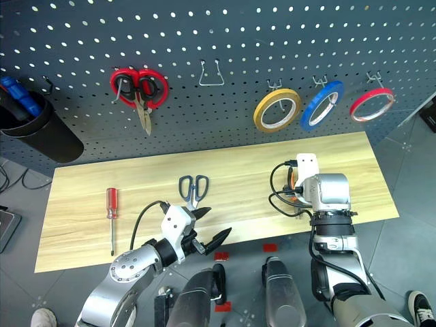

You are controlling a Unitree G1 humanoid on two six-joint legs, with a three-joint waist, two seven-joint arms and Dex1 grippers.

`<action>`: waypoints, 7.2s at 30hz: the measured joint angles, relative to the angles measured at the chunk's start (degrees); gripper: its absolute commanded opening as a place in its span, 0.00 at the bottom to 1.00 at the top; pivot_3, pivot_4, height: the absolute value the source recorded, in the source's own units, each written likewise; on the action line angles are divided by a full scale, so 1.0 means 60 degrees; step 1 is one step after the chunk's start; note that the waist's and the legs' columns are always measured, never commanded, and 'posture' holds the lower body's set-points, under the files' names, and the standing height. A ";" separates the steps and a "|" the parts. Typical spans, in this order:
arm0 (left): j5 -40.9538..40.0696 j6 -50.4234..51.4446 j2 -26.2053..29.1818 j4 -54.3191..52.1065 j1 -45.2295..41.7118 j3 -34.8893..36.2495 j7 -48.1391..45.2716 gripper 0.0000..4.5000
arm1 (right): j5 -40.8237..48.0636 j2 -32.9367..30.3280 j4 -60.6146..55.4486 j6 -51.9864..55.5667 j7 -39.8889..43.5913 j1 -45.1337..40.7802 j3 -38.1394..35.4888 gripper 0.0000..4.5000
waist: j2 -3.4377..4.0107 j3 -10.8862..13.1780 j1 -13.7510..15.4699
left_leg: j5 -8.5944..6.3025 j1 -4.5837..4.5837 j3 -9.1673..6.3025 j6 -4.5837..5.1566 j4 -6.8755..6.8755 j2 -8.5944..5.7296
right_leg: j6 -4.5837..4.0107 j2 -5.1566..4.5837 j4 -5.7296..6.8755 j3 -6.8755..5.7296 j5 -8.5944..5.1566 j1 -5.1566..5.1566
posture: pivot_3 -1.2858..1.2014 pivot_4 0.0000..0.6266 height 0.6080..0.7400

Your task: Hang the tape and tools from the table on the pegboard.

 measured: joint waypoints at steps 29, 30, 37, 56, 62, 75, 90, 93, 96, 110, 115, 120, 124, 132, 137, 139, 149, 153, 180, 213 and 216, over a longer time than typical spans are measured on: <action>-0.0017 0.0028 0.0001 -0.0030 -0.0034 -0.0010 -0.0038 1.00 | 0.0038 -0.0565 0.1108 -0.1307 0.1049 -0.0459 0.0915 0.67 | -0.0006 0.0029 0.0027 | 0.0001 -0.0015 -0.0020 -0.0002 -0.0013 0.0002 | -0.0002 -0.0012 -0.0025 -0.0031 0.0001 0.0003 | 0.47 0.69 1.00; -0.0023 0.0028 0.0001 -0.0030 -0.0035 -0.0009 -0.0039 1.00 | 0.0043 -0.0601 0.1016 -0.1322 0.1182 -0.0402 0.1026 0.67 | -0.0006 0.0029 0.0027 | 0.0001 -0.0017 -0.0023 -0.0002 -0.0013 0.0002 | -0.0002 -0.0011 -0.0028 -0.0033 0.0001 0.0002 | 0.47 0.69 1.00; -0.0205 -0.0014 -0.0010 -0.0125 -0.0101 0.0016 -0.0026 1.00 | 0.0756 -0.1023 -0.1062 -0.2035 0.3116 0.0733 0.2020 0.67 | 0.0000 0.0035 0.0043 | 0.0002 -0.0042 -0.0044 -0.0004 -0.0018 0.0001 | -0.0001 -0.0011 -0.0051 -0.0062 0.0001 -0.0007 | 0.46 0.64 1.00; -0.1220 0.0805 0.0120 -0.3509 0.1018 0.1660 0.1162 1.00 | 0.3330 0.0575 -0.7004 -0.3056 0.3548 0.2314 0.0527 0.67 | -0.0022 -0.0335 0.0128 | 0.0067 -0.0070 -0.0093 -0.0121 -0.0019 0.0001 | 0.0003 0.0005 -0.0085 -0.0142 0.0003 0.0010 | 0.46 0.34 1.00; -0.1478 0.1226 0.0088 -0.3974 0.0736 0.2265 0.1822 1.00 | 0.3575 0.1358 -0.6464 -0.4707 0.3083 0.1505 0.0366 0.67 | -0.0043 -0.0942 0.0248 | 0.0077 -0.0056 -0.0088 -0.0132 -0.0008 -0.0007 | 0.0002 0.0024 -0.0077 -0.0145 0.0022 0.0021 | 0.49 0.23 1.00; -0.1192 0.1492 0.0065 -0.3999 -0.1850 0.2878 0.3173 1.00 | 0.1524 0.1629 -0.2790 -1.0634 0.2643 -0.0771 0.1160 0.67 | -0.0060 -0.1923 0.0604 | 0.0082 -0.0035 -0.0069 -0.0142 -0.0006 -0.0009 | 0.0002 0.0078 -0.0079 -0.0134 0.0026 0.0034 | 0.51 0.10 1.00; -0.0241 0.0509 -0.0471 -0.1257 -0.3841 0.2070 0.3501 1.00 | 0.0354 0.1894 0.1468 -1.4656 0.1882 -0.1705 0.1266 0.67 | -0.0073 -0.2342 0.0774 | 0.0083 -0.0018 -0.0073 -0.0144 -0.0001 -0.0013 | 0.0000 0.0085 -0.0070 -0.0124 0.0027 0.0053 | 0.52 0.19 1.00; -0.0127 0.0363 -0.0670 -0.0861 -0.4246 0.1884 0.3517 1.00 | -0.0047 0.1902 0.2191 -1.5316 0.1582 -0.1707 0.1399 0.67 | -0.0067 -0.2336 0.0763 | 0.0083 -0.0017 -0.0070 -0.0143 -0.0002 -0.0013 | 0.0000 0.0085 -0.0070 -0.0120 0.0027 0.0052 | 0.52 0.21 1.00; -0.0066 0.0344 -0.0800 -0.0768 -0.4375 0.1806 0.3512 1.00 | -0.0312 0.1883 0.2631 -1.5741 0.1392 -0.1707 0.1430 0.67 | -0.0064 -0.2331 0.0759 | 0.0083 -0.0015 -0.0072 -0.0143 -0.0003 -0.0009 | -0.0001 0.0085 -0.0066 -0.0122 0.0026 0.0052 | 0.52 0.26 1.00; -0.0147 0.0778 -0.0690 -0.0961 -0.4175 0.1794 0.3308 1.00 | -0.0435 0.1922 0.3908 -1.5958 0.1160 -0.1703 0.1455 0.67 | -0.0008 -0.2145 0.0776 | 0.0080 0.0002 -0.0076 -0.0136 0.0007 -0.0013 | -0.0006 0.0079 0.0003 -0.0117 0.0024 0.0061 | 0.53 0.36 1.00; -0.0177 0.1023 -0.0690 -0.1205 -0.4107 0.1817 0.3312 1.00 | -0.0457 0.1948 0.4034 -1.5952 0.1160 -0.1647 0.1494 0.67 | -0.0011 -0.2006 0.0786 | 0.0080 0.0007 -0.0079 -0.0135 0.0012 -0.0012 | -0.0007 0.0078 0.0021 -0.0118 0.0023 0.0061 | 0.54 0.39 1.00; -0.0182 0.1254 -0.0692 -0.1367 -0.3925 0.1870 0.3332 1.00 | -0.0519 0.1899 0.4257 -1.5819 0.1228 -0.1542 0.1492 1.00 | -0.0013 -0.1910 0.0787 | 0.0080 0.0015 -0.0079 -0.0134 0.0012 -0.0009 | -0.0010 0.0076 0.0023 -0.0120 0.0021 0.0064 | 0.54 0.41 1.00; -0.0181 0.1277 -0.0704 -0.1476 -0.3926 0.1870 0.3384 1.00 | -0.0515 0.1884 0.4257 -1.5649 0.1232 -0.1536 0.1492 1.00 | -0.0012 -0.1803 0.0788 | 0.0081 0.0016 -0.0079 -0.0134 0.0016 -0.0010 | -0.0010 0.0072 0.0032 -0.0120 0.0021 0.0065 | 0.54 0.41 1.00; -0.0189 0.1276 -0.0707 -0.1476 -0.3900 0.1880 0.3388 1.00 | -0.0495 0.1648 0.3799 -1.5233 0.1381 -0.1202 0.1496 1.00 | -0.0014 -0.1716 0.0789 | 0.0081 0.0017 -0.0078 -0.0133 0.0015 -0.0009 | -0.0011 0.0039 0.0031 -0.0125 0.0021 0.0064 | 0.53 0.42 1.00; -0.0261 0.1279 -0.0695 -0.1527 -0.3453 0.1902 0.3303 1.00 | -0.0266 0.1337 0.2054 -1.4168 0.2093 -0.0330 0.1726 1.00 | -0.0014 -0.1700 0.0787 | 0.0079 0.0016 -0.0082 -0.0131 0.0015 -0.0008 | -0.0011 0.0034 0.0012 -0.0126 0.0020 0.0064 | 0.52 0.42 1.00; -0.0292 0.1283 -0.0694 -0.1626 -0.3234 0.1958 0.3306 1.00 | -0.0159 0.1137 0.1101 -1.3555 0.2369 0.0087 0.1783 1.00 | -0.0015 -0.1694 0.0793 | 0.0078 0.0016 -0.0082 -0.0128 0.0015 -0.0009 | -0.0011 0.0032 -0.0003 -0.0124 0.0020 0.0065 | 0.52 0.42 1.00; -0.0315 0.1438 -0.1062 -0.2418 -0.1682 0.1857 0.3658 1.00 | 0.0981 -0.0086 -0.2609 -1.0972 0.4712 0.1786 0.2603 1.00 | -0.0011 -0.1609 0.0764 | 0.0055 0.0019 -0.0086 -0.0089 0.0013 -0.0005 | -0.0014 0.0025 -0.0010 -0.0117 0.0018 0.0067 | 0.50 0.46 1.00; -0.0325 0.1411 -0.1170 -0.2574 -0.0312 0.1863 0.3691 1.00 | 0.1177 -0.0895 -0.3660 -0.9635 0.5386 0.2240 0.2904 1.00 | -0.0018 -0.1456 0.0749 | 0.0051 0.0022 -0.0094 -0.0081 0.0016 -0.0002 | -0.0022 0.0015 -0.0015 -0.0109 0.0014 0.0073 | 0.49 0.51 1.00; -0.0562 0.0584 -0.1254 -0.3709 0.3681 0.1704 0.3302 1.00 | 0.0764 0.0692 -0.2880 -0.0756 0.2655 0.0695 0.3183 1.00 | -0.0028 -0.0062 0.0504 | 0.0048 -0.0024 -0.0124 -0.0077 0.0006 0.0005 | -0.0090 -0.0004 0.0051 -0.0141 -0.0025 -0.0003 | 0.50 0.73 1.00; 0.0809 0.2656 -0.0635 0.0782 -0.2244 0.1993 0.4271 1.00 | 0.5164 -0.3013 -0.6040 -0.3193 0.8117 0.2985 0.0745 1.00 | -0.0064 0.0013 0.0343 | 0.0052 -0.0038 -0.0098 -0.0082 0.0017 0.0003 | -0.0060 0.0024 0.0053 -0.0163 -0.0012 -0.0016 | 0.44 0.65 1.00; 0.0913 0.3123 -0.0936 0.1292 -0.2507 0.1858 0.4504 1.00 | 0.5351 -0.3380 -0.6088 -0.3562 0.8593 0.3166 0.0875 1.00 | -0.0088 0.0027 0.0239 | 0.0052 -0.0038 -0.0094 -0.0082 0.0017 0.0003 | -0.0058 0.0020 0.0052 -0.0160 -0.0011 -0.0016 | 0.44 0.67 1.00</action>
